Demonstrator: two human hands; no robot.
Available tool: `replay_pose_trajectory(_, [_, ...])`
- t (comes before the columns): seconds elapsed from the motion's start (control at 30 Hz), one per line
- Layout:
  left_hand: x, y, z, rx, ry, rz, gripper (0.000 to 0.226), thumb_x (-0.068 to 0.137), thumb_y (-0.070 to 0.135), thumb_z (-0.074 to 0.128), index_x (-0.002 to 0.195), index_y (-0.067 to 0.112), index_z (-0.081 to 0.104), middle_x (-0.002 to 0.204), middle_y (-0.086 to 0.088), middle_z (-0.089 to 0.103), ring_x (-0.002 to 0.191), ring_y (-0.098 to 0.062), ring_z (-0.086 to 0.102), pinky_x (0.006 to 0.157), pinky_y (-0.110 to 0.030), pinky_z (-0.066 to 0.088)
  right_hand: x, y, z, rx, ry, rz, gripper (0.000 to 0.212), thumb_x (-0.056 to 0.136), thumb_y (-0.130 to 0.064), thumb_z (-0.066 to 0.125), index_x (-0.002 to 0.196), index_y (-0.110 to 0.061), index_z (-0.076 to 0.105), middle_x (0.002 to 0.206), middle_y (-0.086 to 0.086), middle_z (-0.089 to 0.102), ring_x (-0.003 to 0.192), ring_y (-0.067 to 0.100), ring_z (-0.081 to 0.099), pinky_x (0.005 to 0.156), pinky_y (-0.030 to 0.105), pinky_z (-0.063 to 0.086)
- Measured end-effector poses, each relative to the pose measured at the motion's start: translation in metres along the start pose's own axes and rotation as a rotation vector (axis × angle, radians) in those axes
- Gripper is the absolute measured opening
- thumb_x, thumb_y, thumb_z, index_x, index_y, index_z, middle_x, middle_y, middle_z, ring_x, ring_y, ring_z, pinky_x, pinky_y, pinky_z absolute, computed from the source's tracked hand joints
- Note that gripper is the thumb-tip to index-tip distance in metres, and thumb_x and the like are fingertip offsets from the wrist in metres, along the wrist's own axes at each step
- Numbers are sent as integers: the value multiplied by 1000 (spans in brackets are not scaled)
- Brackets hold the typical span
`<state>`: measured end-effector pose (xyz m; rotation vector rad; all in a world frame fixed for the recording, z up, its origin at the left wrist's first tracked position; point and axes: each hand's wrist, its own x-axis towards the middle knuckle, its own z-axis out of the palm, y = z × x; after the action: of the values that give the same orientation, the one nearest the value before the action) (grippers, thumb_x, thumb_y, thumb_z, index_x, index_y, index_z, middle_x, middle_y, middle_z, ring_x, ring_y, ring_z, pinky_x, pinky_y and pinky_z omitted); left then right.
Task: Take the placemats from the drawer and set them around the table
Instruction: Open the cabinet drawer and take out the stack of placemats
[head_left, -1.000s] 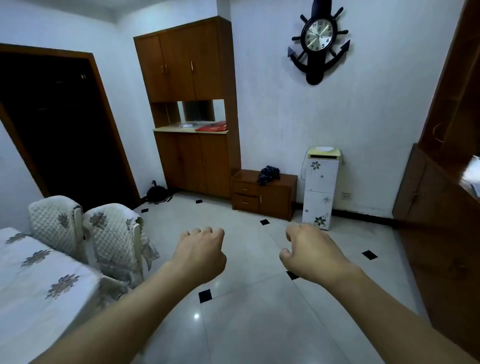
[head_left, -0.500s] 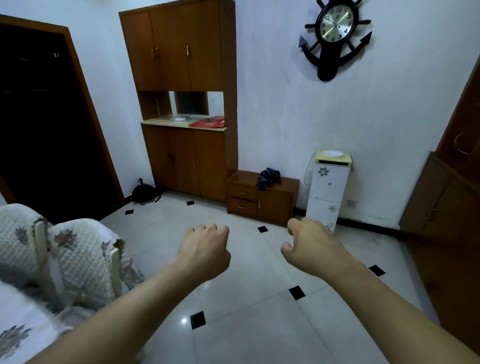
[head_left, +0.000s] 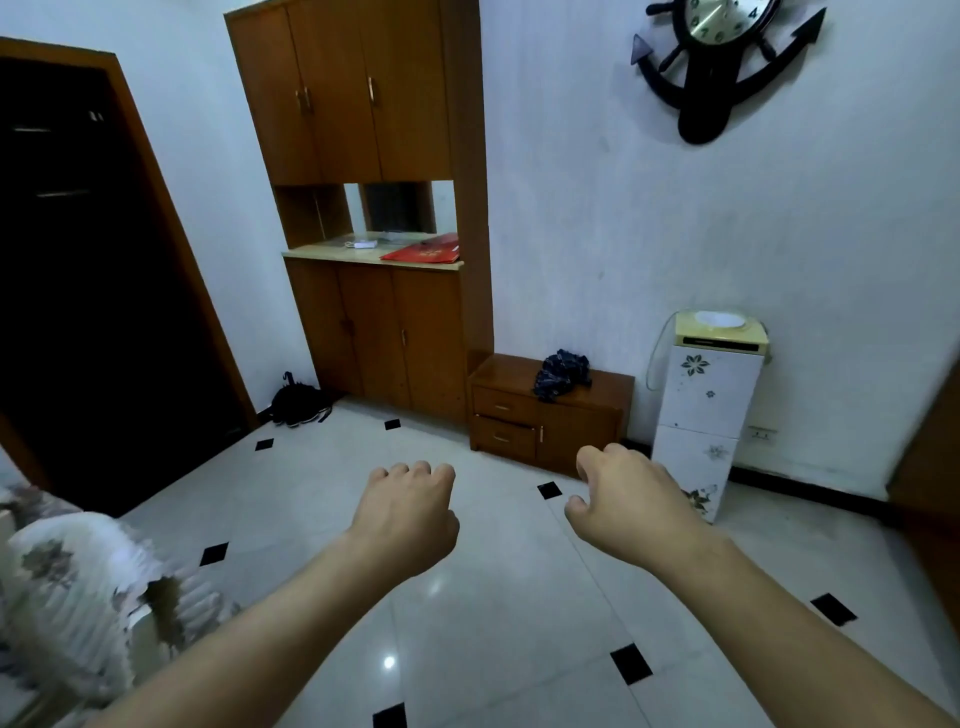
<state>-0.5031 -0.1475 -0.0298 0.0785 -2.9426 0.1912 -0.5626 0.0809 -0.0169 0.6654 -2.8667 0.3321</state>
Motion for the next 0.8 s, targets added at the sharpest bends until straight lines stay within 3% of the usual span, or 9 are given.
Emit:
replay_pose_trajectory(0.13, [73,1,21,17,-20,-57,16,88,31,45,85,21,32,81,-1,41,75,-23,38,72,-37,32,79,35,18,-15,-9,-62,18,81,-41,49,90,-25,49,80,-4,46,75,19,47,67,35,37])
replay_pose_trajectory(0.4, [204,-28,71,28,-74,-110,17,88,32,45,88,21,33,96,-5,59,80,-24,45,75,-38,33,226,62,75,-83,-44,-146,22,79,-44,46,88,-25,49,81,-2,46,75,21,45,68,37,35])
replay_pose_trajectory(0.53, [281,-59,103,42,-88,-94,20,88,34,48,99,18,46,101,-5,60,92,-28,55,80,-39,37,304,61,105,-110,-56,-160,22,80,-44,46,89,-24,46,87,1,53,83,24,52,68,37,35])
replay_pose_trajectory(0.63, [349,-88,123,41,-70,-69,20,89,34,48,100,18,47,101,-6,59,94,-28,55,78,-39,35,369,57,126,-97,-68,-141,19,80,-43,46,88,-25,44,85,-1,49,82,23,50,70,37,36])
replay_pose_trajectory(0.8, [460,-138,152,3,-61,-3,17,87,31,48,99,19,47,101,-7,60,94,-29,55,77,-39,35,475,51,151,-88,-113,-58,27,82,-42,48,101,-24,54,95,-1,57,90,23,53,78,38,42])
